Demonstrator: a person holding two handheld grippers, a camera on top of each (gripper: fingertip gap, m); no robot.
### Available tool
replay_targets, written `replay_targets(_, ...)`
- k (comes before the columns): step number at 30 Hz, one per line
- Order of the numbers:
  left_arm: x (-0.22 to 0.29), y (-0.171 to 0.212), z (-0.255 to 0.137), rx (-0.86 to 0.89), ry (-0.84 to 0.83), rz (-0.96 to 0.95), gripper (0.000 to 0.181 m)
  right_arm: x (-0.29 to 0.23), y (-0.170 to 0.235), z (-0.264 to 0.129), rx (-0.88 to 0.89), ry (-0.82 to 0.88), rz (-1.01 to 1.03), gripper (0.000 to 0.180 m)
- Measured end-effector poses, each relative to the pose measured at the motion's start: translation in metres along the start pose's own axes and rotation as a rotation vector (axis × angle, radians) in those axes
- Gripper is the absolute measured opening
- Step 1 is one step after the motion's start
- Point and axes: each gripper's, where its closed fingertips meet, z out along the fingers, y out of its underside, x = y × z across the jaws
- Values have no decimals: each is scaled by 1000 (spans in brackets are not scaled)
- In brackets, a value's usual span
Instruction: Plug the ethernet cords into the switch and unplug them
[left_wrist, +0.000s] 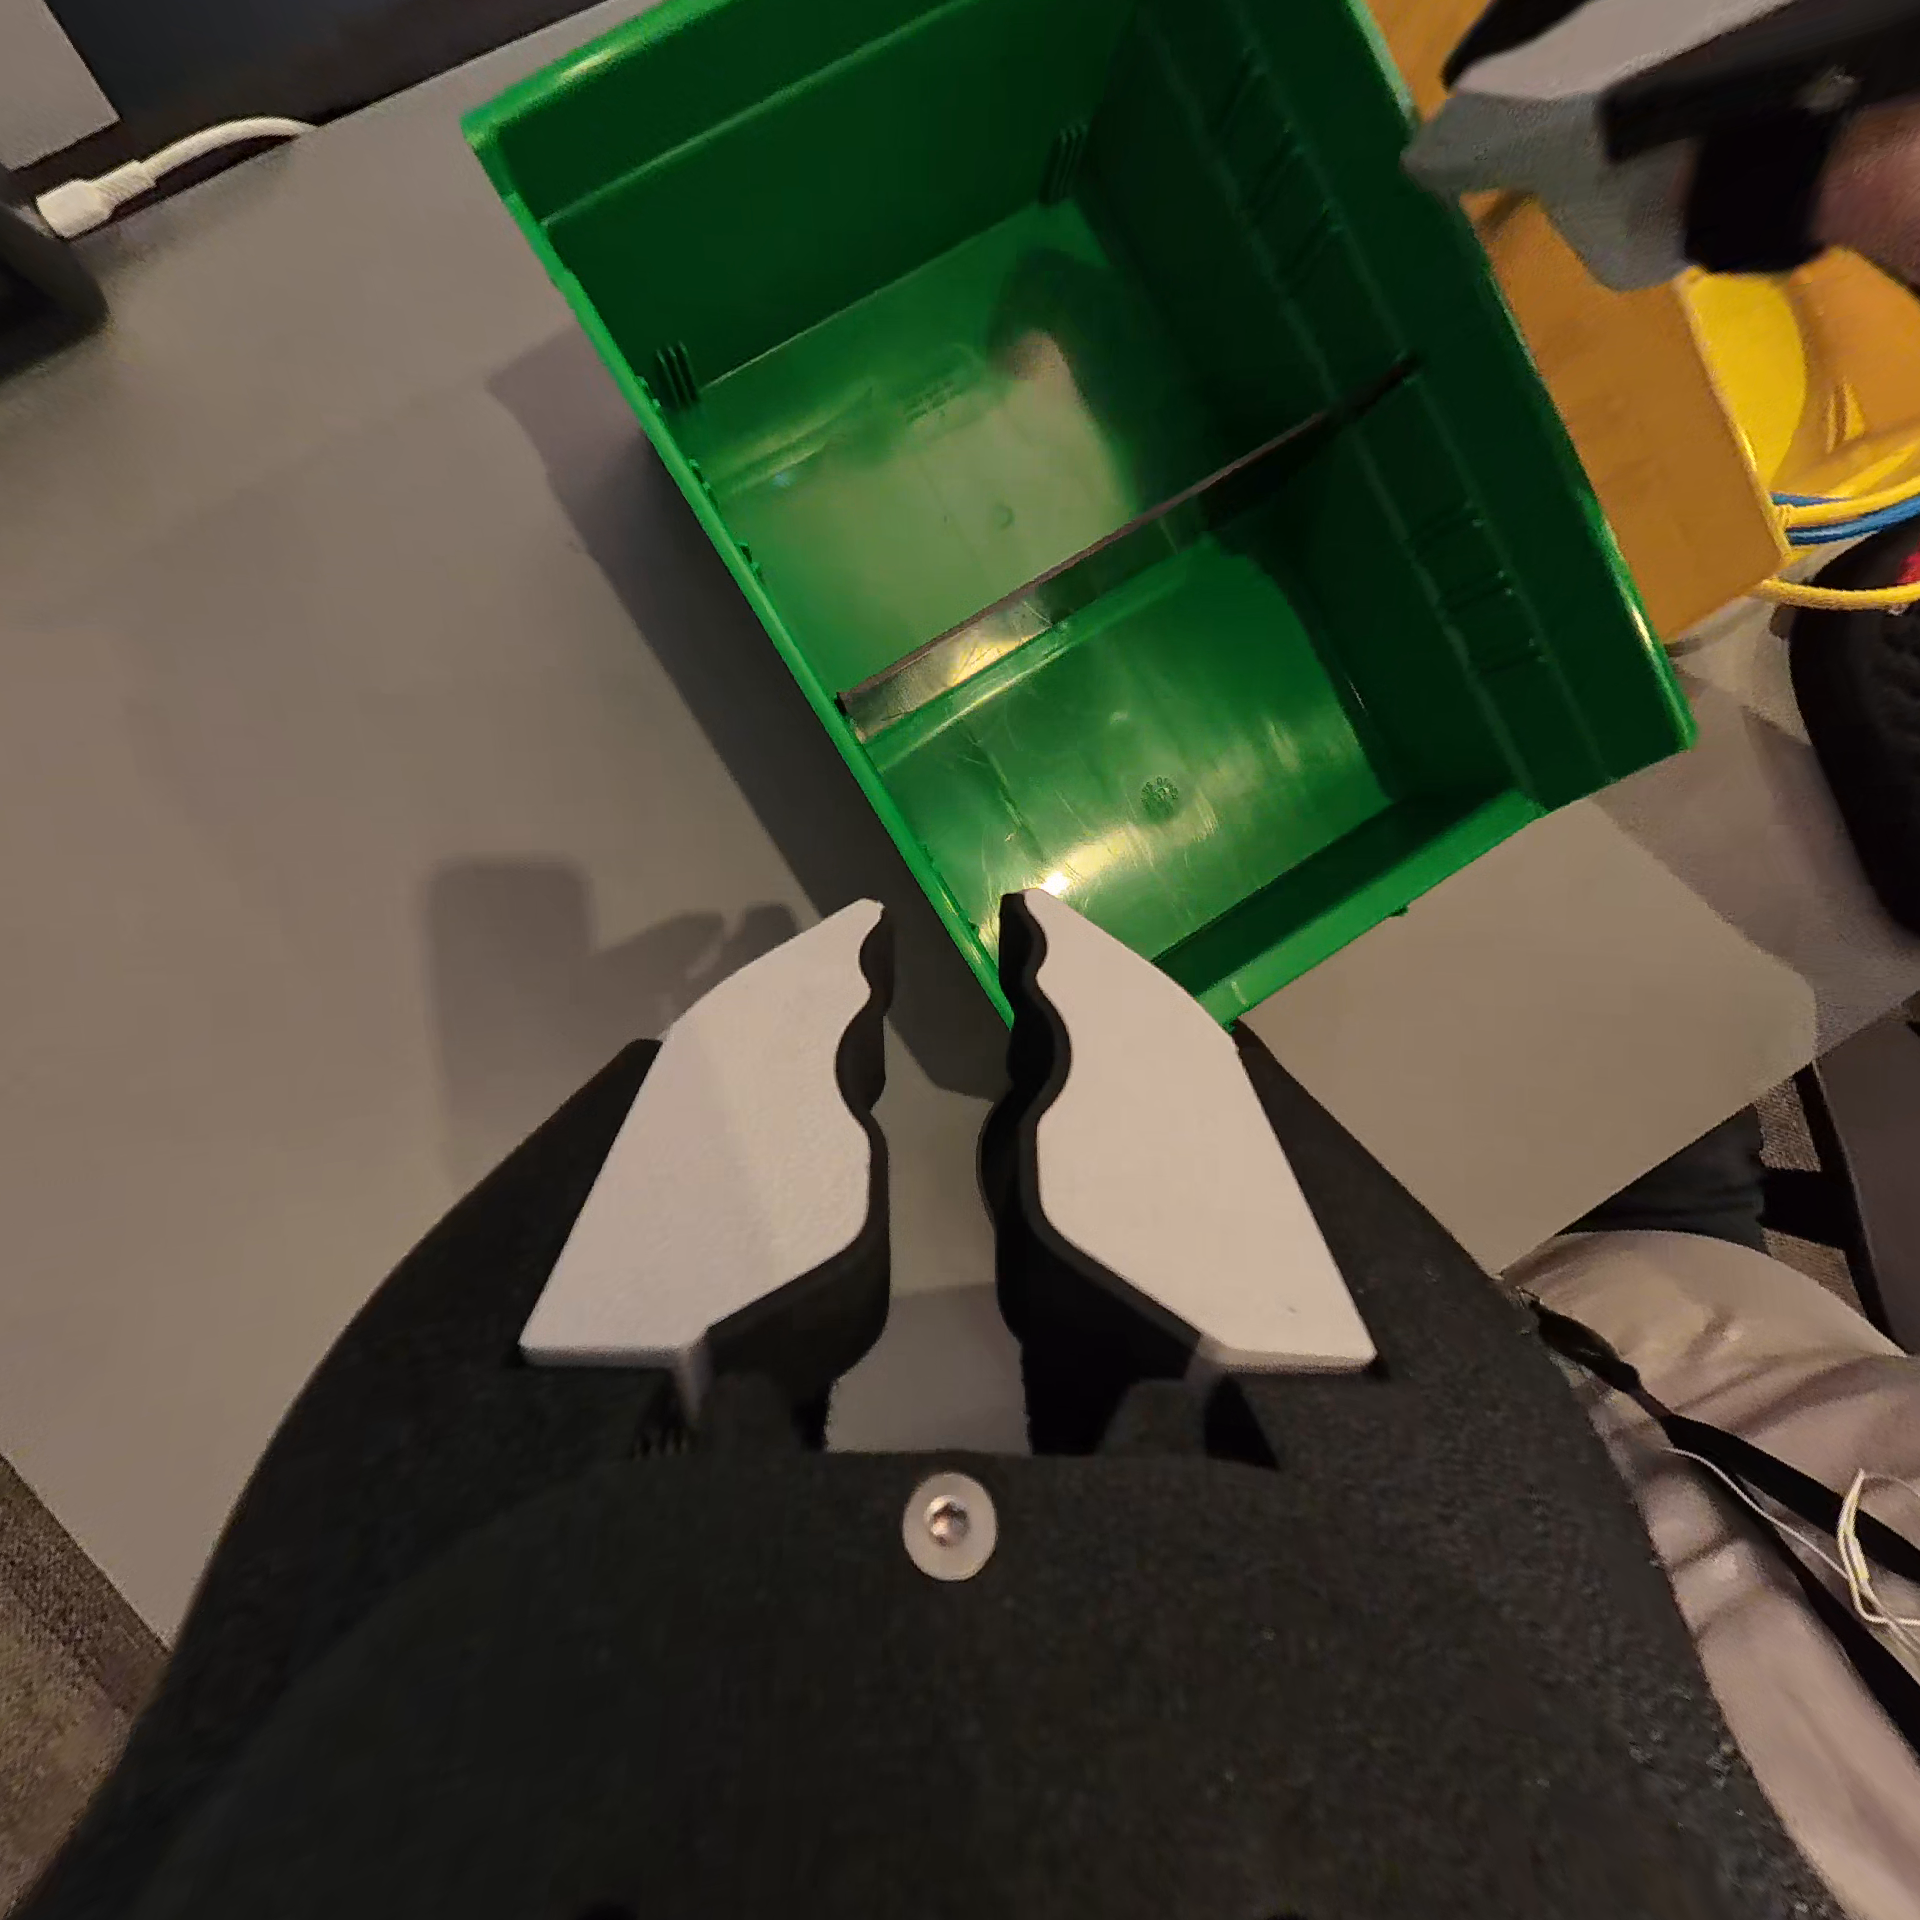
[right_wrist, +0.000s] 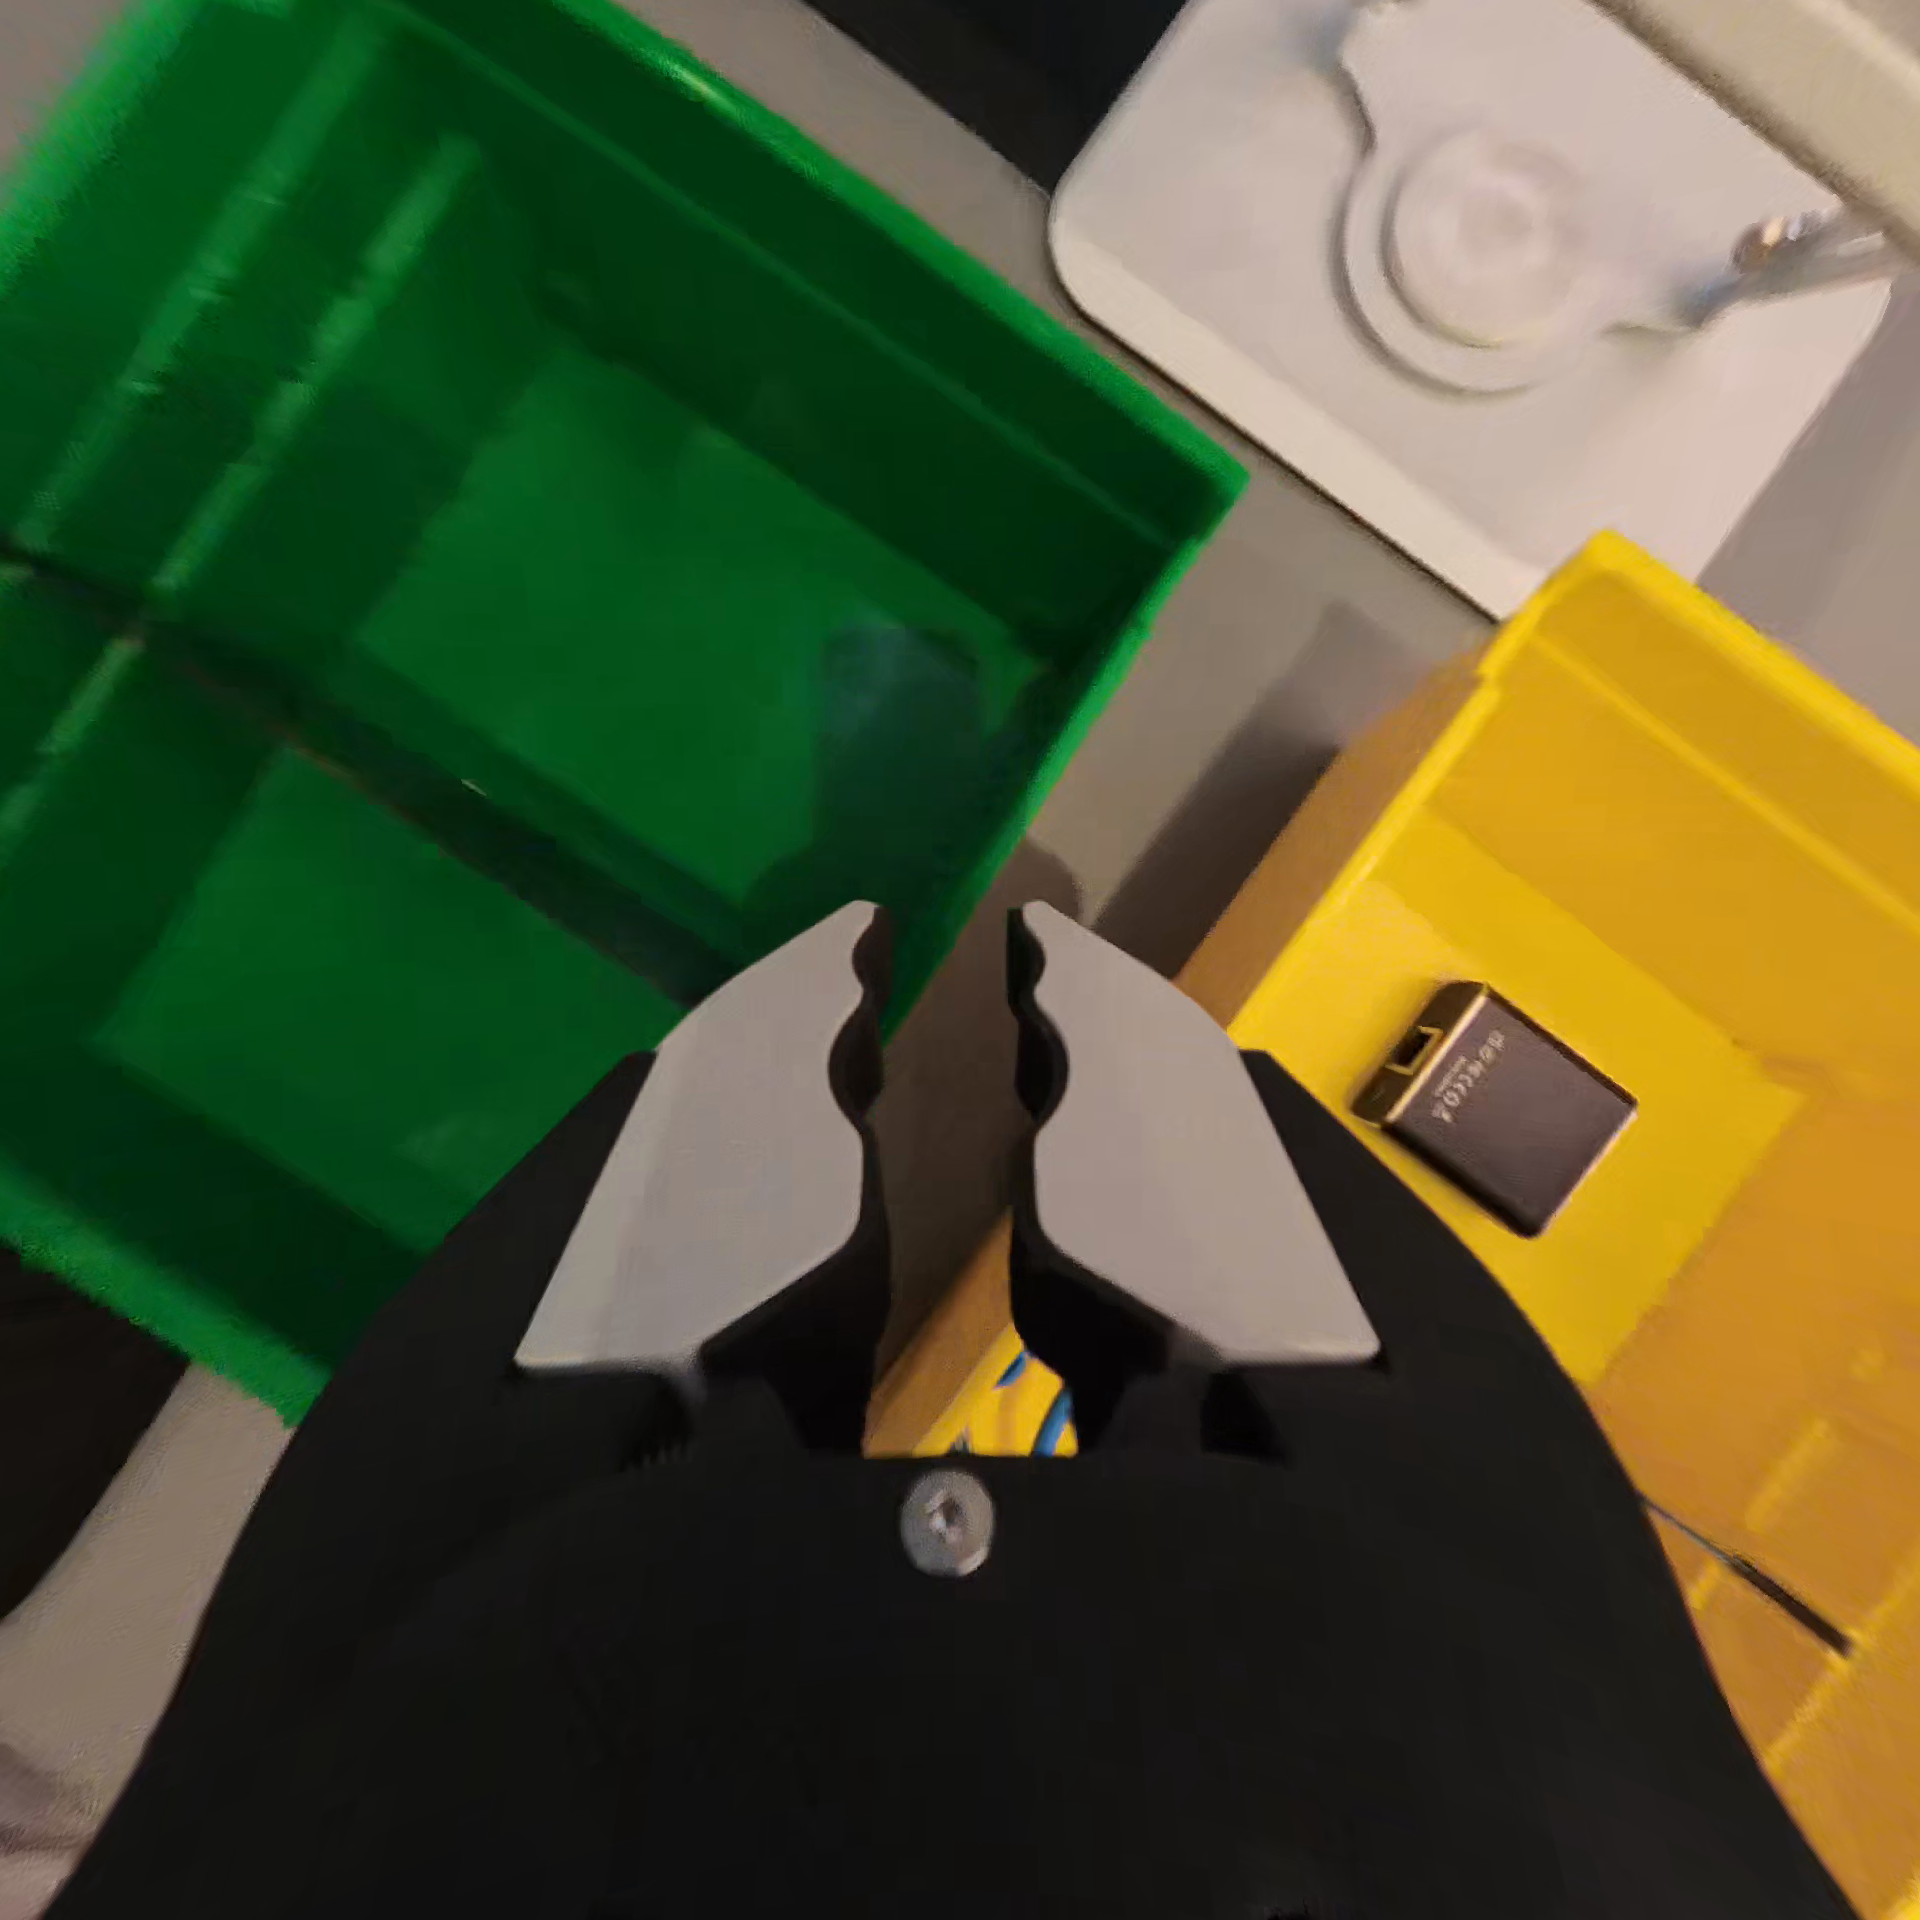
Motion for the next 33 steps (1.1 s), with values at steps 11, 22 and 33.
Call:
replay_targets(11, 9, -12, -6, 65, 40, 58, 15, -2, 17, 49, -360, 0, 229, 17)
replay_targets(22, 30, -19, -11, 87, 32, 165, 14, 2, 20, 66, -378, 90, 310, 12)
replay_targets(33, 32, -24, -20, 138, 1, 182, 12, 1, 4, 53, -299, -34, 455, 6)
